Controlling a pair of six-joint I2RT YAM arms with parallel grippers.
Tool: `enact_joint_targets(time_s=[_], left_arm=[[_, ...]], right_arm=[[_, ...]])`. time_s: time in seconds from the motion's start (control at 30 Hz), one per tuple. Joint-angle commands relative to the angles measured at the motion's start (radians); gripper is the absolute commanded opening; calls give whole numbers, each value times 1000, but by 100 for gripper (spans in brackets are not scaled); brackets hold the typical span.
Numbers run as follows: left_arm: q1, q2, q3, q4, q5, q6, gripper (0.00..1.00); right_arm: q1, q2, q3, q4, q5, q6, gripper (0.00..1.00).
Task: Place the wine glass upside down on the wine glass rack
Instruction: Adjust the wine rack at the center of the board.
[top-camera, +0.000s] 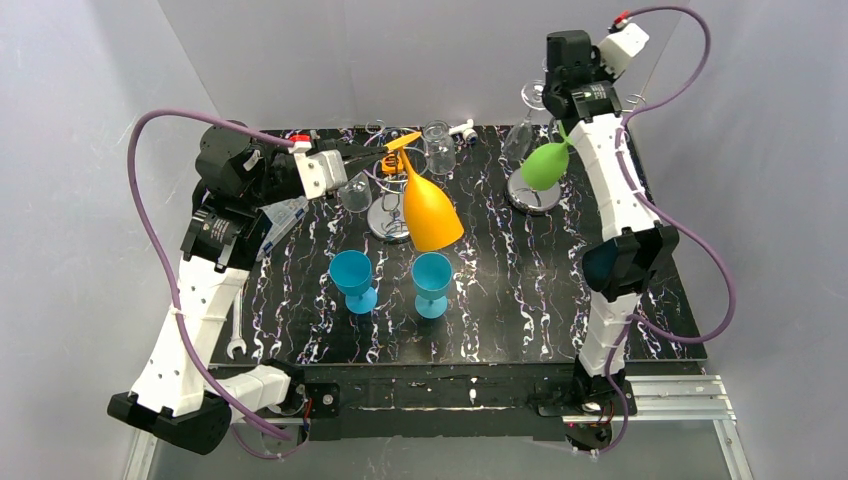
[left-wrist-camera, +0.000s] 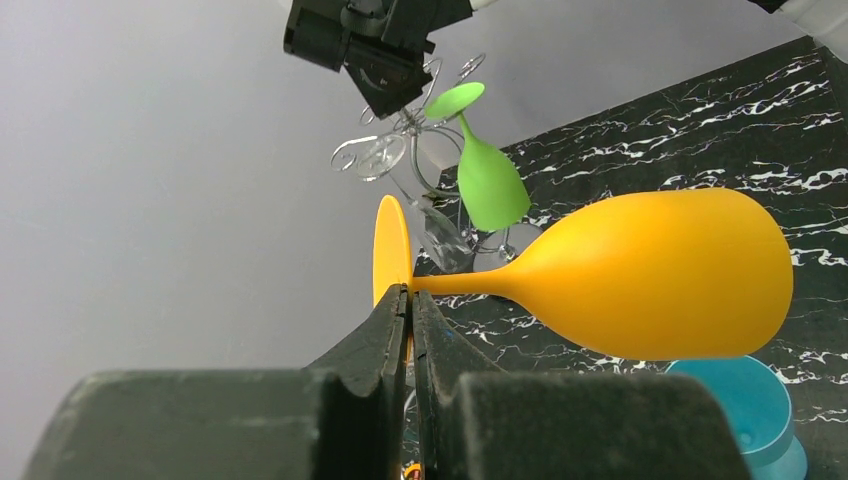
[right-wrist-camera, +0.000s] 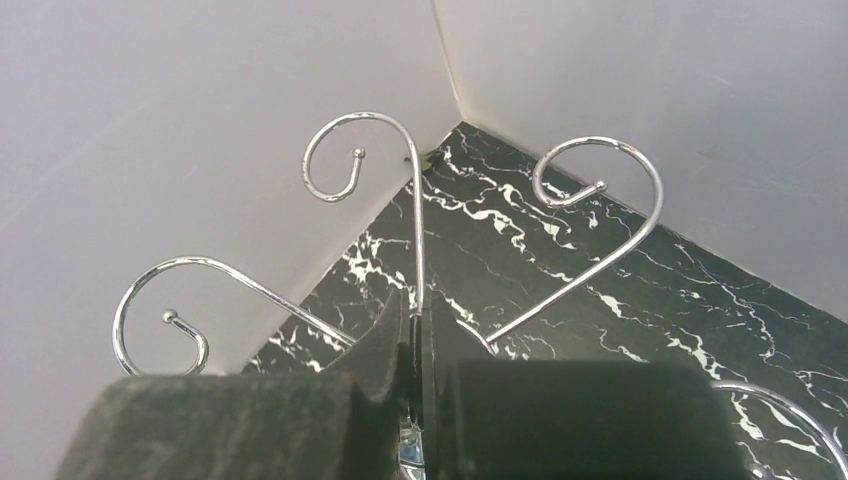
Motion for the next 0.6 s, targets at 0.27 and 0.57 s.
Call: enact_joint_targets(time_s=[0.27, 0.57], left_arm=[[-3, -7, -1, 9, 10, 18, 0], [-3, -9, -9, 14, 10, 11, 0]], right_arm=[[-62, -8, -49, 48, -116, 138, 32], [-62, -19, -29, 71, -173, 77, 53]])
